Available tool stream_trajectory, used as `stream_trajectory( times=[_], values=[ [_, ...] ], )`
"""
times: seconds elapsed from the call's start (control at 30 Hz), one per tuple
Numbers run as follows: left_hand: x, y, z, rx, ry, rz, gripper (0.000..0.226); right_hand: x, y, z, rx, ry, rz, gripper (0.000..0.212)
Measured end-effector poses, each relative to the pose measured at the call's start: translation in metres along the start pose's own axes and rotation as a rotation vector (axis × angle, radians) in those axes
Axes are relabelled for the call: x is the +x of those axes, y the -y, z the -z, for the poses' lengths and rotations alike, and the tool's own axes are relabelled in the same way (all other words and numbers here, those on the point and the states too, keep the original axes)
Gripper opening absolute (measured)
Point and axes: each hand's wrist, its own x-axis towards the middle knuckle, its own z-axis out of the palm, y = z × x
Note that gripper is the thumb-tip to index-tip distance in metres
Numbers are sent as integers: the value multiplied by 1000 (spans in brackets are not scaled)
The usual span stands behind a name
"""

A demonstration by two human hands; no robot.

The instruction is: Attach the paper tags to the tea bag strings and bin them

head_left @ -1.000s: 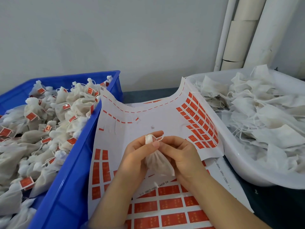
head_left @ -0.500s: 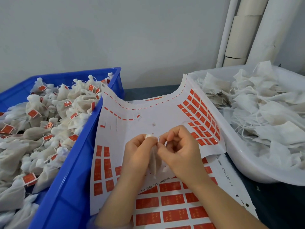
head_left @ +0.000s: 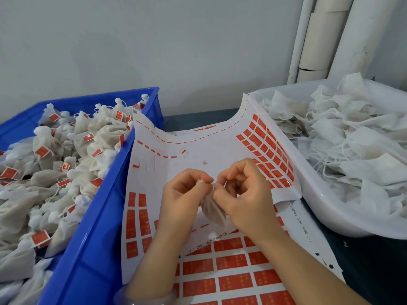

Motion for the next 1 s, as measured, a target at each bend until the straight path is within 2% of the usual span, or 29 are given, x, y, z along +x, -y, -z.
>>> stream_trajectory(
  times=[0.1, 0.23, 0.33, 0.47, 0.53, 0.73, 0.9, 1.0],
  values=[
    [0, -1, 3, 138, -12, -81, 40, 1, 2, 1, -16, -11, 45, 25],
    [-1, -1, 5, 316, -15, -150, 24, 0, 2, 2, -77, 2, 91, 25],
    [-1, 0, 6, 475, -4, -234, 21, 1, 2, 3, -132, 3, 138, 25],
    [-2, 0, 6, 551, -15, -306, 13, 3, 0, 4, -190, 28, 192, 23],
    [-3, 0, 5, 477, -16, -269, 16, 3, 0, 4, -190, 22, 214, 24],
    [-3, -7, 3, -41, 67, -54, 26, 2, 6, 3, -158, 6, 262, 16],
    [-3, -7, 4, -121, 132, -31, 23, 2, 10, 1, -150, -3, 334, 14],
    [-4, -11, 3, -219, 137, -19, 16, 2, 11, 2, -121, -10, 312, 16]
  ],
)
